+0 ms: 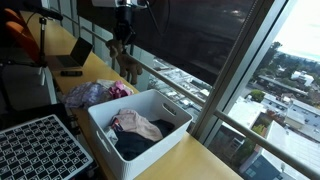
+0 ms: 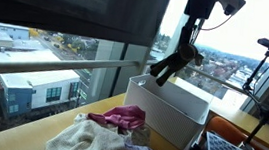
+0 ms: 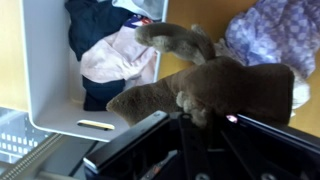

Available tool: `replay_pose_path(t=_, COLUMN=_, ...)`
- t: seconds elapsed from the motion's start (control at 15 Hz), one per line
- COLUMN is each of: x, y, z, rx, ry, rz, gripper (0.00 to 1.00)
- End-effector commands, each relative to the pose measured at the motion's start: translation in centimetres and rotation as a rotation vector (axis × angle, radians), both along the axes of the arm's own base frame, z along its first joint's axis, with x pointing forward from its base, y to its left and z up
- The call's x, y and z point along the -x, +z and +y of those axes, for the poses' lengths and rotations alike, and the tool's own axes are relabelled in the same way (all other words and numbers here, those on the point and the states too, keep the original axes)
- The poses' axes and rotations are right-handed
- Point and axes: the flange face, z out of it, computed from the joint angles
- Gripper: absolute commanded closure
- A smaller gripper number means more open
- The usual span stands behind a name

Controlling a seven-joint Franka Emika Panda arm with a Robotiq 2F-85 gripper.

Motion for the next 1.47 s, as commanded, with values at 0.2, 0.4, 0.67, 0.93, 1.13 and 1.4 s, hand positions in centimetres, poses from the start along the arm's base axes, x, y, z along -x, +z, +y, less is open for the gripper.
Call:
replay_pose_path(t=0.2, x=0.5, y=-2.0, z=12.6, rx=-0.059, ry=0.204, rz=-0.057, gripper=0.98)
replay_pose_path(t=0.4, x=0.7, y=-5.5, z=16.9, rx=-0.105, ry=0.29, rz=-0.093, gripper=0.98)
replay_pose_path(t=0.67, x=-0.6, y=-11.3, z=20.4, rx=-0.16, ry=0.375, rz=-0.126, gripper=0.98)
replay_pose_path(t=0.93, x=-2.7, y=-17.5, z=19.7, rx=-0.172, ry=0.411, rz=-0.119, gripper=0.98)
replay_pose_path(t=1.13, x=-4.0, y=-20.3, z=17.7, rx=-0.151, ry=0.402, rz=-0.083, gripper=0.98)
replay_pose_path(t=1.4, x=-3.0, y=-20.4, z=14.7, rx=-0.121, ry=0.34, rz=0.003, gripper=0.98)
